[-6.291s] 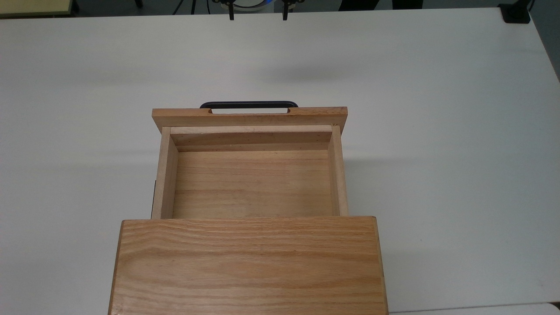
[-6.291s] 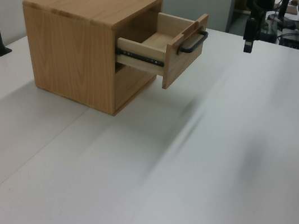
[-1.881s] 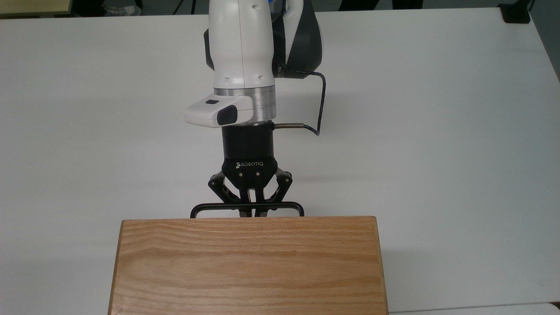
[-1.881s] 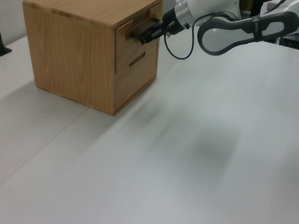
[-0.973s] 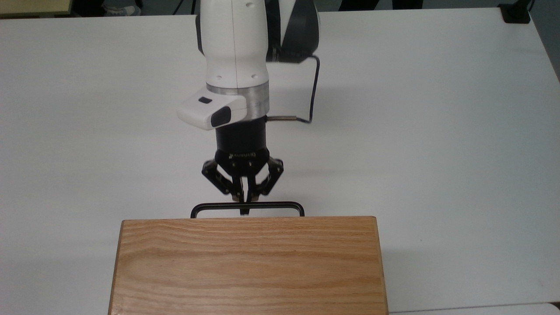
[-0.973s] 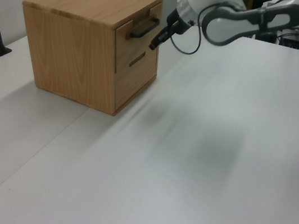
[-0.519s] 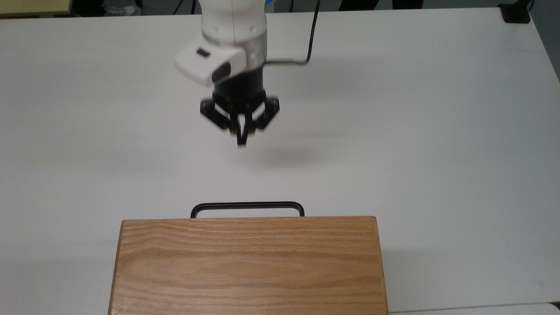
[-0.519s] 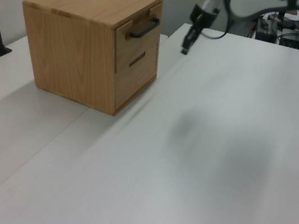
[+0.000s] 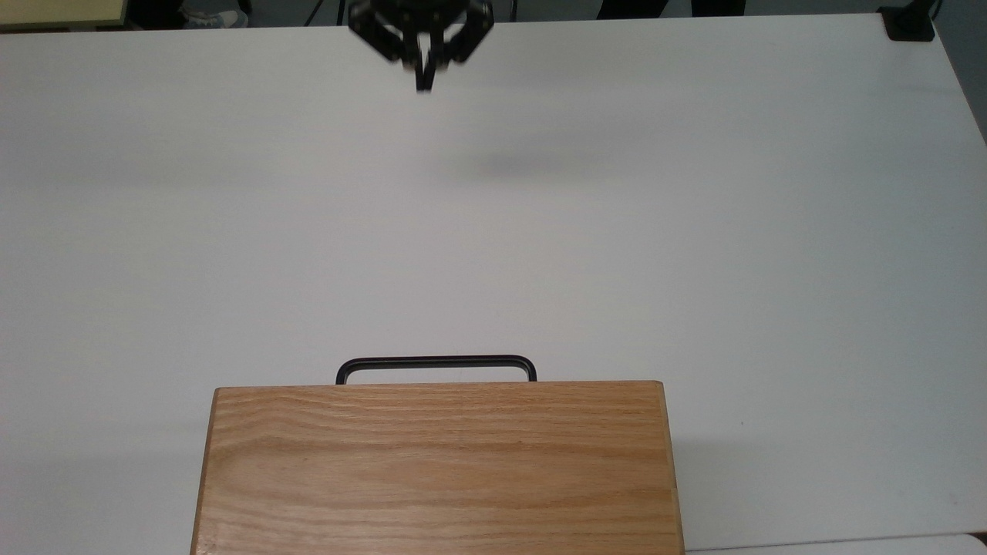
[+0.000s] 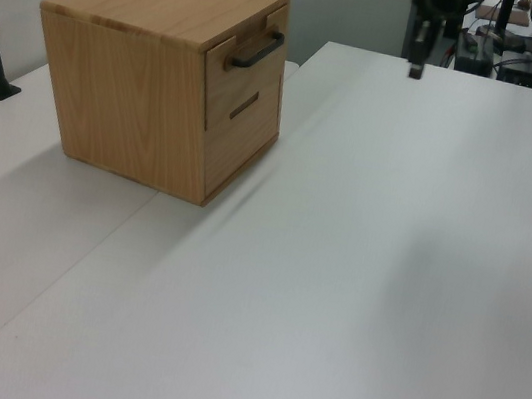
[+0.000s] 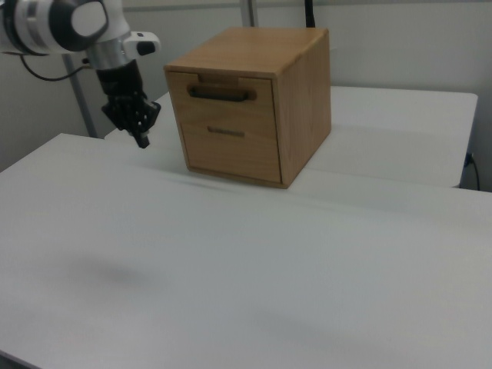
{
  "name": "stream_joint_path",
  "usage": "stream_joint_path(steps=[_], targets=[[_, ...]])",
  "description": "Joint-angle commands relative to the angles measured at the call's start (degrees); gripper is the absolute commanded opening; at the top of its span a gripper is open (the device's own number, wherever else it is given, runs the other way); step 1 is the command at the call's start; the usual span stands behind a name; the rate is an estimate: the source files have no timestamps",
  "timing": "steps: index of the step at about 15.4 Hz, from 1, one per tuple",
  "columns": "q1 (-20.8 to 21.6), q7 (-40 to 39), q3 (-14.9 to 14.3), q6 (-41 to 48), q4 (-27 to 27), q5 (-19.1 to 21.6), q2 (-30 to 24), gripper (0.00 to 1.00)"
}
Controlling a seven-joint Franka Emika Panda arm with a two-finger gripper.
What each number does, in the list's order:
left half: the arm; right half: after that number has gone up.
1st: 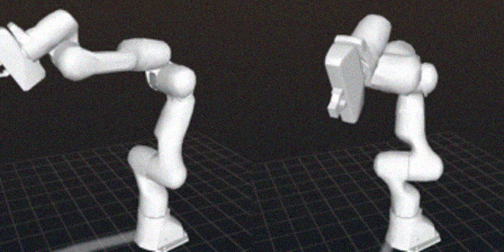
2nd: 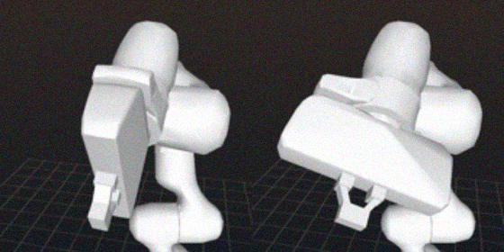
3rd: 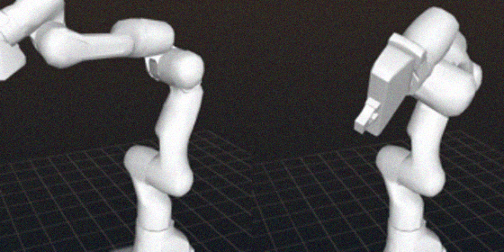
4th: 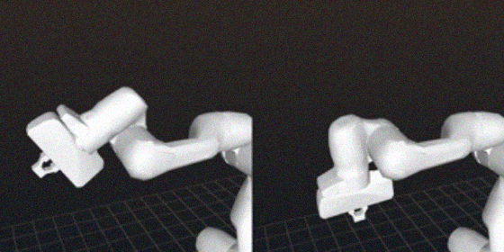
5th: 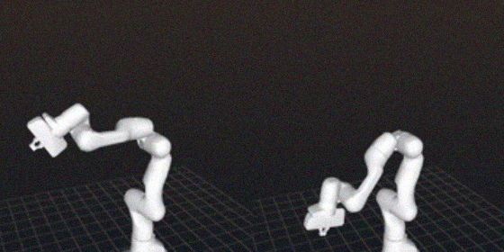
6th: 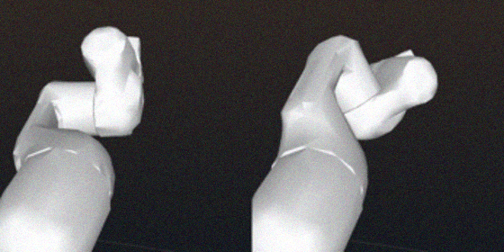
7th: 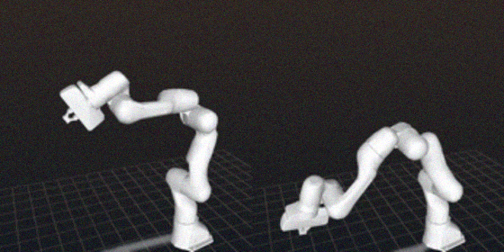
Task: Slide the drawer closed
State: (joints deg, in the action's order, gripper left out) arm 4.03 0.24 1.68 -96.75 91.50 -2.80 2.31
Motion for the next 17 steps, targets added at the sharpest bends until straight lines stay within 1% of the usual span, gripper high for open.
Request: stream_joint_path(steps=[1,4,5,6,7,8,12,17], targets=[[0.3,-0.3,-0.1,5.5,5.9,-0.4,-6.4,0.03],[0.3,1.4,0.0,7.6,5.3,-0.2,-8.0,0.25],[0.0,2.1,0.0,7.7,5.3,0.0,-8.2,0.50],[-0.1,2.5,0.0,7.7,5.3,0.1,-8.2,0.69],[0.1,2.8,0.0,7.7,5.3,0.1,-8.2,0.86],[0.3,3.4,0.0,7.5,5.3,0.1,-8.1,1.00],[0.5,6.2,0.0,6.9,5.4,0.0,-7.8,1.00],[0.9,6.2,0.0,6.0,5.4,-0.1,-7.3,1.00]])
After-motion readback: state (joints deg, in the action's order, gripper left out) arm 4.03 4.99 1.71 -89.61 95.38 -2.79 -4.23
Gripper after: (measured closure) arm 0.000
